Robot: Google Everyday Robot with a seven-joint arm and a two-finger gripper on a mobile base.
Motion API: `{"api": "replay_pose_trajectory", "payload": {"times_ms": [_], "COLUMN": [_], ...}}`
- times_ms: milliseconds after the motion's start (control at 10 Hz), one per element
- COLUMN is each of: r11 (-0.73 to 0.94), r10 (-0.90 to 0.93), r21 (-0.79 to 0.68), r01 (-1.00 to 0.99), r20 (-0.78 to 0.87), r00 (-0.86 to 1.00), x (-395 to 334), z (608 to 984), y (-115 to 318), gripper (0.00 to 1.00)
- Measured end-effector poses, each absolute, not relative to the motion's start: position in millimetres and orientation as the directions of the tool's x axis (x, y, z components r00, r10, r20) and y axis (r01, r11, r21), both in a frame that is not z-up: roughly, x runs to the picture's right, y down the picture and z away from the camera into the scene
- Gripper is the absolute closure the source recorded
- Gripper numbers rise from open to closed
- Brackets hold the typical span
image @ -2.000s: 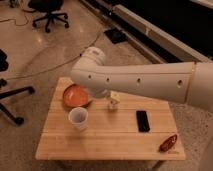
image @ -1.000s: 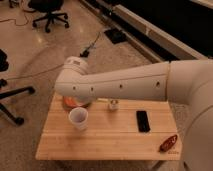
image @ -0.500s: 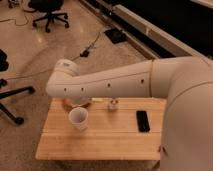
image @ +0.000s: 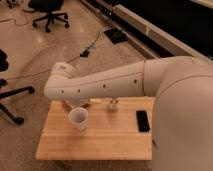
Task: Pick up the ceramic cup
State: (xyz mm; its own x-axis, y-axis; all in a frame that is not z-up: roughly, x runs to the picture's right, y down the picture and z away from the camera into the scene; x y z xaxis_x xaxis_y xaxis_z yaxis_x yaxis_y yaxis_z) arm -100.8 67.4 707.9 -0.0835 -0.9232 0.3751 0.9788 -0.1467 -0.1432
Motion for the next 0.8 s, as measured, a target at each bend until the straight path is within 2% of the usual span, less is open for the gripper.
{"api": "replay_pose_trajectory", "payload": {"times_ms": [800], "r11": [-0.141], "r10": [-0.917], "r21": [-0.164], "r01": [0.976], "r20": [0.394], "r00": [-0.066], "x": [-111], "z": [726], "y": [74], "gripper": [0.20]}}
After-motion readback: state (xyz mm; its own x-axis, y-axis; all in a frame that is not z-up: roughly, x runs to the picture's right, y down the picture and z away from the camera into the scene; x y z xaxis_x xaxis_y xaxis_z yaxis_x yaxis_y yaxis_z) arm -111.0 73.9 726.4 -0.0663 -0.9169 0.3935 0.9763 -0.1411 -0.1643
